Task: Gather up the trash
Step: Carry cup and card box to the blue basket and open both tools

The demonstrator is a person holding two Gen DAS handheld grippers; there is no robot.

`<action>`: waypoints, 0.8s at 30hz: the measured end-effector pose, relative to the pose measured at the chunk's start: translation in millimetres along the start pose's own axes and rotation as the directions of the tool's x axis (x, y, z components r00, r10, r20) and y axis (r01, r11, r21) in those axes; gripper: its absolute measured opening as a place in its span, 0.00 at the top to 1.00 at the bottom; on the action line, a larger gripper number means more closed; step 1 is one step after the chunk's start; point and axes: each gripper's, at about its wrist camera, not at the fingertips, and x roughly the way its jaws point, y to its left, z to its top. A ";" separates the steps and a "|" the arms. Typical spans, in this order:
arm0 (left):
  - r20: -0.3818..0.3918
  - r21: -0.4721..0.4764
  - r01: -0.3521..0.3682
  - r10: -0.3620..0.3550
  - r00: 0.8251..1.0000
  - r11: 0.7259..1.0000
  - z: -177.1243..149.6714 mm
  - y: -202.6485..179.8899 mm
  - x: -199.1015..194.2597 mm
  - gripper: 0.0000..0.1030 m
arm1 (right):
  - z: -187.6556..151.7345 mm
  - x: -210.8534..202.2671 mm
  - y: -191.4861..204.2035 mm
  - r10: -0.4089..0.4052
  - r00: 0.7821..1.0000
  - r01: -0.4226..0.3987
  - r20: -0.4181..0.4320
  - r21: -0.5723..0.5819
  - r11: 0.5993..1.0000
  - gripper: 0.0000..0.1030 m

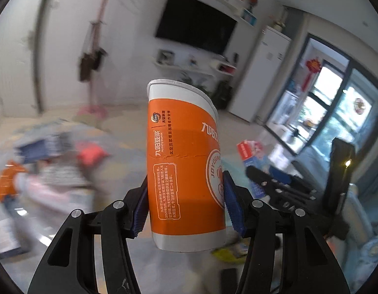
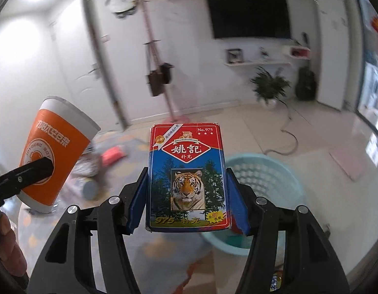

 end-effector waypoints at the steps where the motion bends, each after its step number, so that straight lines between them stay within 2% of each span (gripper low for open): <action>1: -0.022 -0.018 0.037 -0.037 0.999 0.999 2.5 -1.7 12.8 0.49 | -1.1 3.6 -11.0 -0.017 1.000 0.017 -0.006 0.020 1.000 0.45; 2: -0.053 -0.039 0.083 -0.085 0.995 0.996 4.8 -4.5 30.7 0.49 | -2.0 7.4 -21.1 -0.031 0.999 0.032 -0.014 0.036 0.999 0.45; 5: -0.123 -0.072 0.114 -0.122 0.985 0.991 2.3 -9.6 74.3 0.49 | -11.3 23.5 -48.3 -0.068 0.996 0.074 -0.064 0.094 0.993 0.45; 10: -0.209 -0.060 0.086 -0.097 0.973 0.994 -15.2 -20.4 131.2 0.49 | -33.5 64.0 -83.5 -0.120 0.978 0.149 -0.173 0.162 0.976 0.45; 15: -0.301 -0.091 0.101 -0.124 0.946 0.991 -25.4 -24.5 182.0 0.48 | -56.4 94.3 -105.9 -0.133 0.957 0.188 -0.257 0.204 0.961 0.45; 19: -0.318 -0.099 0.091 -0.118 0.941 0.991 -34.4 -19.4 195.5 0.46 | -61.0 106.1 -114.4 -0.130 0.949 0.198 -0.289 0.220 0.955 0.44; 22: -0.310 -0.117 0.078 -0.111 0.944 0.990 -35.2 -13.2 196.8 0.36 | -58.9 106.9 -115.1 -0.151 0.950 0.215 -0.275 0.221 0.951 0.44; 24: -0.310 -0.128 0.084 -0.121 0.943 0.988 -35.2 -9.3 193.8 0.35 | -56.9 103.5 -112.2 -0.156 0.951 0.216 -0.267 0.211 0.953 0.44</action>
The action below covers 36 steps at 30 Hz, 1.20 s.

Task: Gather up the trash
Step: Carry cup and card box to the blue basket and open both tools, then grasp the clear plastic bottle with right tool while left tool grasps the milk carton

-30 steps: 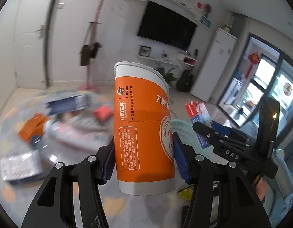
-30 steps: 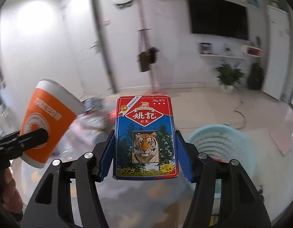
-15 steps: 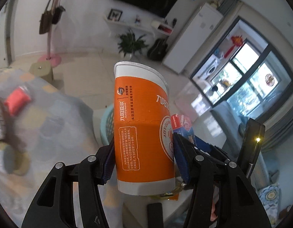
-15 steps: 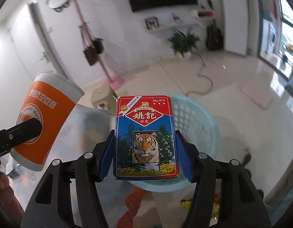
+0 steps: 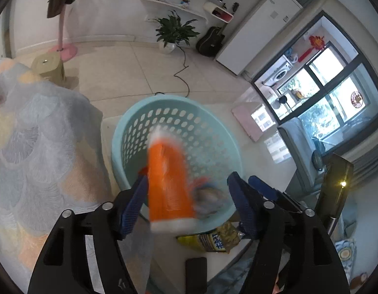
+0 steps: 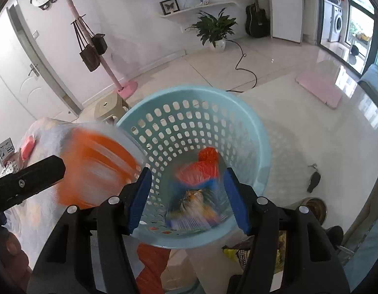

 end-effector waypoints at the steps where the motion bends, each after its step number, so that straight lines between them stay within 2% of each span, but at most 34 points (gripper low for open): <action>1: 0.002 -0.002 0.002 -0.002 1.000 1.000 0.4 0.6 -2.6 0.35 | 0.0 -3.6 -1.0 0.002 1.000 -0.002 0.003 -0.005 1.000 0.44; 11: 0.100 0.010 -0.023 0.021 0.995 1.000 -12.1 7.3 -54.8 0.35 | 1.0 -36.7 24.4 0.078 0.994 -0.073 0.074 -0.064 0.995 0.44; 17: 0.225 -0.015 -0.031 0.034 0.974 0.999 -24.3 13.7 -122.6 0.35 | -2.2 -71.4 67.5 0.157 0.978 -0.136 0.137 -0.155 0.979 0.44; 20: 0.313 -0.021 -0.075 0.078 0.947 0.997 -36.0 17.2 -168.3 0.35 | -7.0 -88.0 95.1 0.209 0.965 -0.172 0.159 -0.216 0.961 0.44; 23: 0.368 -0.039 -0.115 0.121 0.922 0.993 -47.9 23.0 -202.2 0.35 | -15.1 -100.6 124.4 0.273 0.948 -0.222 0.163 -0.273 0.936 0.44; 27: 0.435 -0.091 -0.183 0.204 0.877 0.979 -68.2 41.0 -246.5 0.35 | -33.7 -107.2 168.3 0.346 0.927 -0.277 0.142 -0.362 0.890 0.45; 28: 0.449 -0.114 -0.211 0.240 0.861 0.971 -74.3 48.1 -257.7 0.35 | -38.6 -107.7 178.1 0.358 0.923 -0.285 0.137 -0.381 0.879 0.46; 29: 0.457 -0.135 -0.234 0.270 0.848 0.963 -79.6 54.4 -266.2 0.35 | -44.0 -108.2 188.3 0.373 0.919 -0.295 0.129 -0.404 0.866 0.54; 32: 0.462 -0.200 -0.296 0.356 0.812 0.934 -94.6 78.8 -288.3 0.35 | -61.5 -105.8 222.4 0.422 0.903 -0.339 0.081 -0.471 0.815 0.65; 36: 0.446 -0.288 -0.379 0.474 0.759 0.879 -119.4 106.0 -308.2 0.35 | -85.3 -100.2 272.6 0.484 0.875 -0.413 -0.016 -0.547 0.728 0.66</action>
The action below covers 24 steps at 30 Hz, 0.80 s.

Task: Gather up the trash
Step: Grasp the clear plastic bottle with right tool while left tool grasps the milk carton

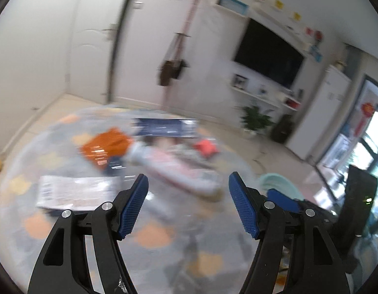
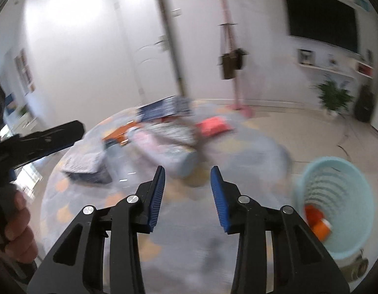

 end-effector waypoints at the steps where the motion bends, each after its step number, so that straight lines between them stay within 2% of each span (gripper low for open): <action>1: -0.001 -0.013 -0.020 0.020 1.000 1.000 -2.0 9.1 -1.9 0.35 | 0.7 7.5 8.4 0.024 1.000 -0.024 -0.017 -0.014 1.000 0.65; 3: -0.007 -0.055 -0.064 0.063 0.998 0.996 -8.3 35.1 -6.9 0.35 | 1.8 23.2 23.9 0.068 0.996 -0.070 -0.053 -0.035 0.997 0.65; 5: -0.017 -0.087 -0.099 0.098 0.995 0.991 -12.4 52.6 -10.8 0.35 | 1.2 43.4 41.6 0.101 0.990 -0.108 -0.098 -0.074 0.991 0.55; 8: -0.055 -0.161 -0.144 0.137 0.989 0.976 -21.7 85.8 -13.1 0.35 | -0.6 70.0 57.3 0.094 0.985 -0.111 -0.145 -0.114 0.987 0.41; 10: -0.078 -0.201 -0.154 0.141 0.987 0.967 -25.9 99.5 -11.7 0.35 | -1.6 85.1 65.1 0.081 0.983 -0.105 -0.167 -0.138 0.985 0.39; 15: -0.126 -0.263 -0.162 0.132 0.983 0.951 -31.8 119.4 -4.0 0.35 | -2.3 115.3 78.0 0.051 0.974 -0.096 -0.222 -0.196 0.976 0.39; 17: -0.137 -0.286 -0.159 0.124 0.983 0.945 -33.7 124.8 -1.7 0.35 | -1.8 121.4 78.5 0.065 0.967 -0.117 -0.246 -0.200 0.973 0.47; 20: -0.143 -0.315 -0.153 0.113 0.983 0.937 -40.9 133.7 -0.6 0.35 | -4.9 115.8 85.2 0.073 0.970 -0.128 -0.232 -0.235 0.963 0.53; 24: -0.149 -0.352 -0.161 0.114 0.982 0.922 -45.1 145.8 -1.2 0.35 | -13.9 101.4 93.0 0.109 0.966 -0.173 -0.234 -0.274 0.946 0.55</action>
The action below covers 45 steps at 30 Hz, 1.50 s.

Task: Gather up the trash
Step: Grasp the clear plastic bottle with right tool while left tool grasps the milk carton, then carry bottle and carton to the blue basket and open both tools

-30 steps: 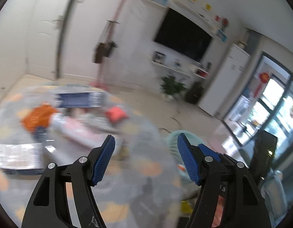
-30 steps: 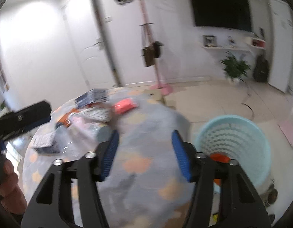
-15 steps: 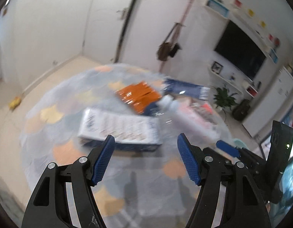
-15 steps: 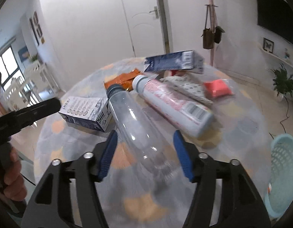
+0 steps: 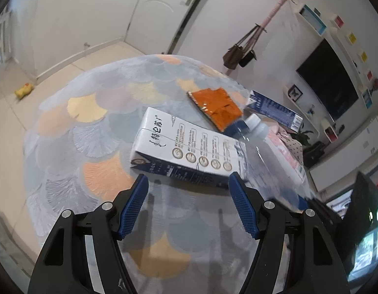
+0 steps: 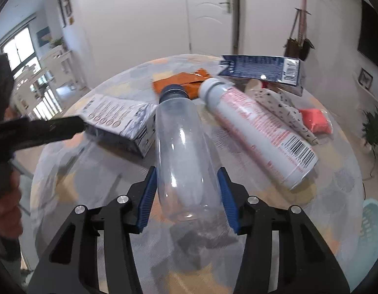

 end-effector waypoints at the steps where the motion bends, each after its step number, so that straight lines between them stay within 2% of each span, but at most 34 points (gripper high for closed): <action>1: -0.001 -0.010 0.003 -0.003 1.000 1.000 1.3 2.8 0.8 0.35 | -2.7 -2.7 2.2 0.013 1.000 -0.013 0.003 -0.007 1.000 0.55; 6: -0.011 -0.038 0.003 -0.003 1.000 0.999 10.7 10.4 5.5 0.34 | -18.7 -15.7 8.8 0.117 0.993 -0.117 -0.004 0.001 0.993 0.55; 8: -0.017 -0.048 -0.012 0.011 1.000 0.999 16.6 11.5 9.4 0.32 | -24.6 -20.9 9.0 0.118 0.993 -0.118 -0.002 0.014 0.993 0.55; 11: -0.030 -0.033 -0.037 0.036 0.999 0.999 28.9 9.2 18.7 0.29 | -33.3 -29.8 4.0 0.074 0.997 -0.074 0.008 0.040 0.996 0.55; 14: -0.059 0.026 -0.067 0.068 0.996 0.997 42.4 -2.6 33.8 0.25 | -39.3 -40.8 -6.6 -0.027 1.000 0.027 0.015 0.056 0.998 0.55; 17: -0.073 0.089 -0.089 0.095 0.993 0.992 51.3 -17.6 48.4 0.24 | -42.8 -49.0 -18.5 -0.080 0.997 0.079 0.015 0.078 0.994 0.55; 21: -0.095 0.205 -0.115 0.137 0.986 0.972 54.4 -48.6 74.6 0.24 | -48.6 -54.5 -32.5 -0.114 0.993 0.112 0.008 0.119 0.987 0.55; 23: -0.083 0.283 -0.161 0.191 0.978 0.946 48.5 -67.0 84.9 0.24 | -51.3 -52.9 -30.6 -0.121 0.993 0.121 -0.006 0.123 0.985 0.55; 25: -0.074 0.335 -0.172 0.208 0.975 0.926 40.9 -78.3 88.5 0.28 | -52.3 -51.3 -29.8 -0.120 0.993 0.122 -0.020 0.121 0.985 0.55; 26: -0.073 0.354 -0.168 0.207 0.976 0.920 36.4 -81.6 89.4 0.35 | -52.2 -49.3 -28.7 -0.121 0.992 0.123 -0.024 0.122 0.985 0.55; 29: -0.053 0.413 -0.167 0.207 0.977 0.895 20.7 -86.3 81.9 0.42 | -51.6 -48.4 -27.6 -0.109 0.993 0.113 -0.037 0.121 0.986 0.54; 30: -0.057 0.425 -0.155 0.197 0.979 0.892 16.1 -85.3 76.5 0.43 | -50.0 -48.1 -26.3 -0.105 0.994 0.109 -0.040 0.120 0.987 0.52; 32: -0.073 0.434 -0.126 0.174 0.982 0.892 7.1 -79.4 65.3 0.46 | -47.4 -47.0 -27.0 -0.096 0.995 0.100 -0.042 0.127 0.987 0.36; 34: -0.080 0.437 -0.110 0.160 0.984 0.893 0.1 -71.9 56.7 0.47 | -42.1 -44.2 -27.1 -0.093 0.995 0.098 -0.044 0.133 0.986 0.32; 36: -0.085 0.437 -0.093 0.144 0.986 0.895 -8.8 -65.7 47.4 0.47 | -36.9 -37.8 -26.7 -0.104 0.993 0.111 -0.057 0.138 0.984 0.32; 41: -0.082 0.439 -0.087 0.137 0.987 0.894 -21.0 -60.3 33.5 0.47 | -27.2 -26.6 -30.0 -0.079 0.994 0.090 -0.069 0.167 0.982 0.35; 42: -0.083 0.435 -0.079 0.127 0.988 0.897 -22.3 -61.7 31.5 0.47 | -25.5 -25.8 -28.7 -0.083 0.994 0.093 -0.071 0.163 0.982 0.38; 45: -0.070 0.438 -0.075 0.117 0.991 0.896 -27.2 -66.1 24.3 0.47 | -22.3 -21.7 -27.1 -0.083 0.993 0.095 -0.081 0.148 0.984 0.55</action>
